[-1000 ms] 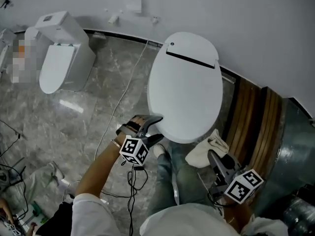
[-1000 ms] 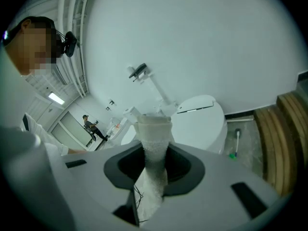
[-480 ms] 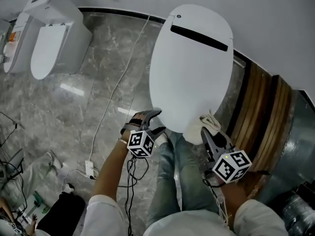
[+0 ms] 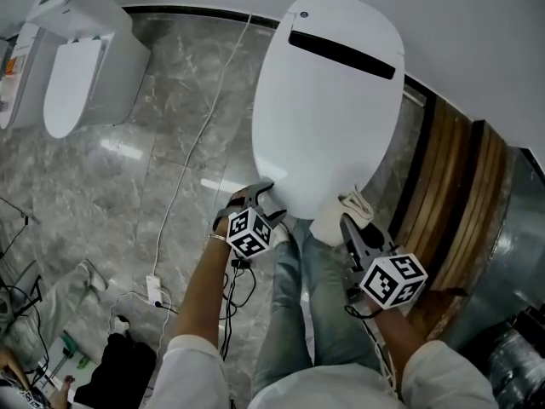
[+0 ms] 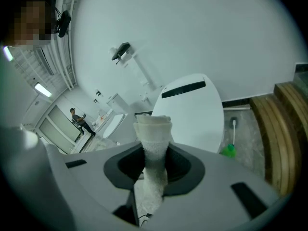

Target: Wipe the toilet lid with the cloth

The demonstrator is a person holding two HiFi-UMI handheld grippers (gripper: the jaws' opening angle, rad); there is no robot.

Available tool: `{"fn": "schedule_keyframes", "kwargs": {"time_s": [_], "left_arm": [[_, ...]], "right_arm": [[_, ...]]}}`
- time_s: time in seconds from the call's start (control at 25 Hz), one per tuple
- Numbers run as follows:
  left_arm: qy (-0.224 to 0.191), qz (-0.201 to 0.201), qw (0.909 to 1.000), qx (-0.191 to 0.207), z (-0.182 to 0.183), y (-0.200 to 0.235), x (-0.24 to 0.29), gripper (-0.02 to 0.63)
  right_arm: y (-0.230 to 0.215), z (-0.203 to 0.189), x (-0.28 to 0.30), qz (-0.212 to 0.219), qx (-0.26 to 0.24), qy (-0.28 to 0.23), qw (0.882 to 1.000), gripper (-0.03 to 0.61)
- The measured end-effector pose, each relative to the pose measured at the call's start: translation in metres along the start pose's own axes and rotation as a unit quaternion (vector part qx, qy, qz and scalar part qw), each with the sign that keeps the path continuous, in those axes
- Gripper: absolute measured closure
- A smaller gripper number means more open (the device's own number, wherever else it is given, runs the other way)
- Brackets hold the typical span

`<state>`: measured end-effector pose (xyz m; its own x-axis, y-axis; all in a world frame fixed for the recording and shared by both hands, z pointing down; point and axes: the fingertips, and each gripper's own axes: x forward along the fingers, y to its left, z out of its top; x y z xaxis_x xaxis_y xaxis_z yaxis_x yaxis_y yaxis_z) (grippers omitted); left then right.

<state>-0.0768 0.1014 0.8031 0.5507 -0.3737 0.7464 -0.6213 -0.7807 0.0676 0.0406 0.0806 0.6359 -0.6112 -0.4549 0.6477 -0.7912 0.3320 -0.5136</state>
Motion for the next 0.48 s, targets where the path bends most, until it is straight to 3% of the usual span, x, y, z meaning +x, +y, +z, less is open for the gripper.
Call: {"fn": "schedule_keyframes", "kwargs": {"time_s": [0.32, 0.4, 0.48], "left_arm": [[0.004, -0.002, 0.9974, -0.072, -0.003, 0.004, 0.006, 0.279], [0.007, -0.003, 0.9931, -0.117, 0.001, 0.011, 0.006, 0.281], [-0.021, 0.016, 0.9816, -0.189, 0.016, 0.030, -0.005, 0.281]], "right_arm": [[-0.006, 0.013, 0.005, -0.012, 0.008, -0.003, 1.000, 0.491], [-0.007, 0.019, 0.010, -0.016, 0.011, -0.004, 1.000, 0.491], [-0.007, 0.029, 0.016, -0.022, 0.014, -0.008, 1.000, 0.491]]}}
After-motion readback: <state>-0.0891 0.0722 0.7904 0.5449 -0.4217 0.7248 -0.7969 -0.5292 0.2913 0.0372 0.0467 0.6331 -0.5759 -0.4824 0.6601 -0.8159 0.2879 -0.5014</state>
